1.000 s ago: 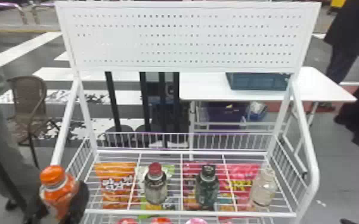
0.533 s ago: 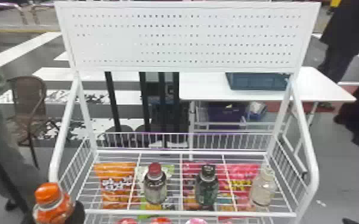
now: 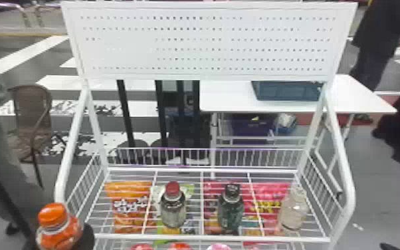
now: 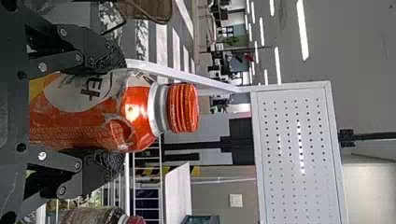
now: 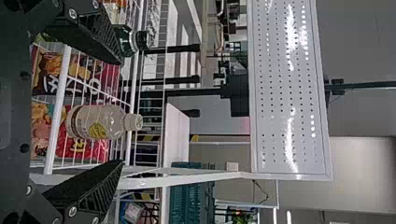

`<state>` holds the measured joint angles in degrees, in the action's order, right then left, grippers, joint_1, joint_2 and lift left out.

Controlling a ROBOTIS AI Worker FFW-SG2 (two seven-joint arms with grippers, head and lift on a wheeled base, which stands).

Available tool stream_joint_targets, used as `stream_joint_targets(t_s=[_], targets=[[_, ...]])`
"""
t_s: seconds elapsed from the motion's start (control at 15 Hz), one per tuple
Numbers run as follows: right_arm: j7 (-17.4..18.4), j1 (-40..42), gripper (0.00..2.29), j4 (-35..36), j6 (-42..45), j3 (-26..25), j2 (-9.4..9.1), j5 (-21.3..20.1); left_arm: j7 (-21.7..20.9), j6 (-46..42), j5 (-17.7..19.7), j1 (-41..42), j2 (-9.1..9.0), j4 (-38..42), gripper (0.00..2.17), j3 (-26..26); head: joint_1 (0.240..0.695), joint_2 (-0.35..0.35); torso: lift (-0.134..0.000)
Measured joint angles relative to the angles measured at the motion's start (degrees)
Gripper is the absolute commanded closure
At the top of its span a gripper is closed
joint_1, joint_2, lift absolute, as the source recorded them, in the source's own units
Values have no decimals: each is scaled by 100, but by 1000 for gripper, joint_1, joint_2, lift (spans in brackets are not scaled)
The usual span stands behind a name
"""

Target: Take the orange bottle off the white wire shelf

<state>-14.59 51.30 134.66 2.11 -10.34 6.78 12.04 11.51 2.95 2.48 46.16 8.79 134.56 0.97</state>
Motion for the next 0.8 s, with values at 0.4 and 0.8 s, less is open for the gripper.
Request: stream_joint_targets(t_s=[0.4, 0.8], targets=[[0, -6, 147, 7, 4, 1, -21, 0, 0, 0, -10, -12, 0, 1, 694, -1, 499, 0, 0], [0, -17, 147, 7, 28, 12, -44, 0, 0, 0, -11, -28, 0, 28, 694, -8, 499, 0, 0]])
